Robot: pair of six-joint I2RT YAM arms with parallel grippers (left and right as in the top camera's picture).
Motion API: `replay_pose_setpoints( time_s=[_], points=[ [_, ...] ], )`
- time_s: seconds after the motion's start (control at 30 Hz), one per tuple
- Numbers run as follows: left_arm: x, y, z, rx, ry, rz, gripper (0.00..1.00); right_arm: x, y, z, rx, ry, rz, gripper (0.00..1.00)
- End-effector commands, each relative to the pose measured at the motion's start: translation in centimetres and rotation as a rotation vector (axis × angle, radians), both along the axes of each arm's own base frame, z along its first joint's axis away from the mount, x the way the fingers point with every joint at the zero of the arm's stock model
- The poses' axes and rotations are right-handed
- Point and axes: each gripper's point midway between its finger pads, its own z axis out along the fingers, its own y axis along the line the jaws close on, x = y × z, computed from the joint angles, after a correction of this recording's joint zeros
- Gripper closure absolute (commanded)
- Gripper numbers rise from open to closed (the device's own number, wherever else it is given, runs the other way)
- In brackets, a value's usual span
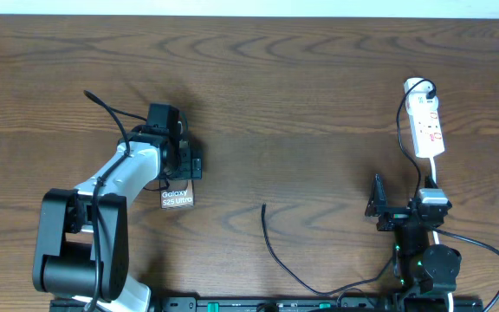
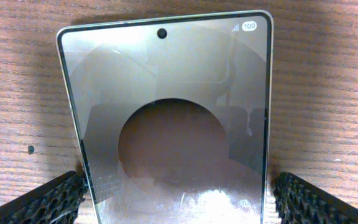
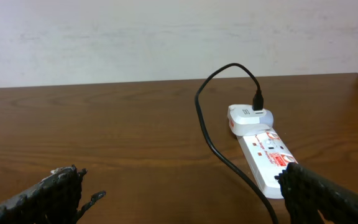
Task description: Plug charger to phone and switch on socket
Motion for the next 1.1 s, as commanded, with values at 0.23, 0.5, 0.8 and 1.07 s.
replay_pose_setpoints(
  time_s=[0.23, 0.5, 0.8, 1.07],
  points=[
    [-2.84, -0.13, -2.49, -0.022, 0.133, 0.038, 0.02, -0.01, 0.08, -0.15, -0.012, 0.005, 0.002, 0.01],
    [-2.8, -0.13, -2.48, -0.022, 0.131, 0.037, 0.02, -0.01, 0.08, -0.15, -0.012, 0.005, 0.002, 0.01],
    [-2.71, -0.14, -2.48, -0.022, 0.128, 0.036, 0.05, -0.01, 0.08, -0.15, -0.012, 0.005, 0.002, 0.01],
    [-2.71, -0.14, -2.48, -0.022, 0.128, 0.033, 0.25, -0.01, 0.08, -0.15, -0.012, 0.005, 0.002, 0.01]
  ],
)
